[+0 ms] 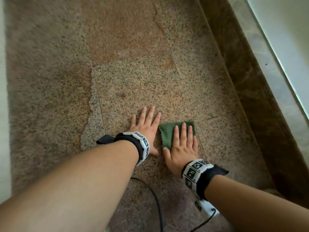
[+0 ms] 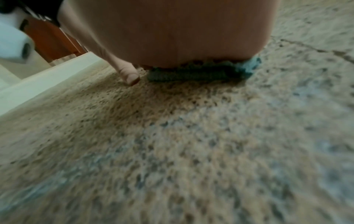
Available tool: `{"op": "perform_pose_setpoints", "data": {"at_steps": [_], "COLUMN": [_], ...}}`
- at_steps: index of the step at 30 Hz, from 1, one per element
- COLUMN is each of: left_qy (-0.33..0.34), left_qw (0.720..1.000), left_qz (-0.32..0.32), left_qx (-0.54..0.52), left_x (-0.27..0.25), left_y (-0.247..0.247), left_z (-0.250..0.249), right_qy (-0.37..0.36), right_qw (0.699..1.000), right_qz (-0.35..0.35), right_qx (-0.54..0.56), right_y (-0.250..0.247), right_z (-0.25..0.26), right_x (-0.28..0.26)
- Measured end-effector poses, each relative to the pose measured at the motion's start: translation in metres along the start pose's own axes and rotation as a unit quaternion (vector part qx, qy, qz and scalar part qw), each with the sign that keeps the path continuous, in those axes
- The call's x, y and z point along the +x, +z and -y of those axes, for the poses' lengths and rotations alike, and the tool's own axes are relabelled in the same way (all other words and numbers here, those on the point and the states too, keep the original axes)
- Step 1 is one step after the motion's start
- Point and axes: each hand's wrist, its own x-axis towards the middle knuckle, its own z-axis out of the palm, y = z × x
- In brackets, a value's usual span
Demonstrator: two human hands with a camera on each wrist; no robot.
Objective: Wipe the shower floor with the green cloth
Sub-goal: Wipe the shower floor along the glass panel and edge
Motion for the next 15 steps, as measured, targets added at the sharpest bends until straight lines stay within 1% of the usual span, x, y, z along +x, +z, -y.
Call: {"op": "perform_pose_setpoints", "data": {"at_steps": [2,7,10,12,14,15], "left_qy": [-0.001,0.003,0.006,0.005,0.008,0.009], "left_qw": [1.000,1.000,1.000,1.000,1.000,1.000], "left_qz": [0.000,-0.001,0.005,0.002,0.000,0.000], "left_qx": [0.001,0.003,0.003,0.007,0.005,0.003], "left_x": [-0.002,-0.002,-0.003,-0.001,-0.001,-0.001], "left_y": [-0.001,-0.002,-0.001,0.000,0.000,-0.001], "left_z": [0.000,-0.001,-0.001,0.000,0.001,0.001], "right_qy": [0.003,0.007,0.004,0.020,0.021,0.011], "right_qw": [1.000,0.999,0.997,0.994,0.995,0.994], "right_qz": [-0.006,-0.046,-0.080,-0.106,-0.096,-0.106], "right_qx": [0.002,-0.002,-0.010,-0.018,-0.003,-0.003], "right_y": [0.001,0.005,0.015,0.018,0.019,0.020], "right_z": [0.003,0.002,0.001,0.000,-0.001,-0.002], "right_x": [-0.002,0.000,0.001,0.004,0.008,0.009]}}
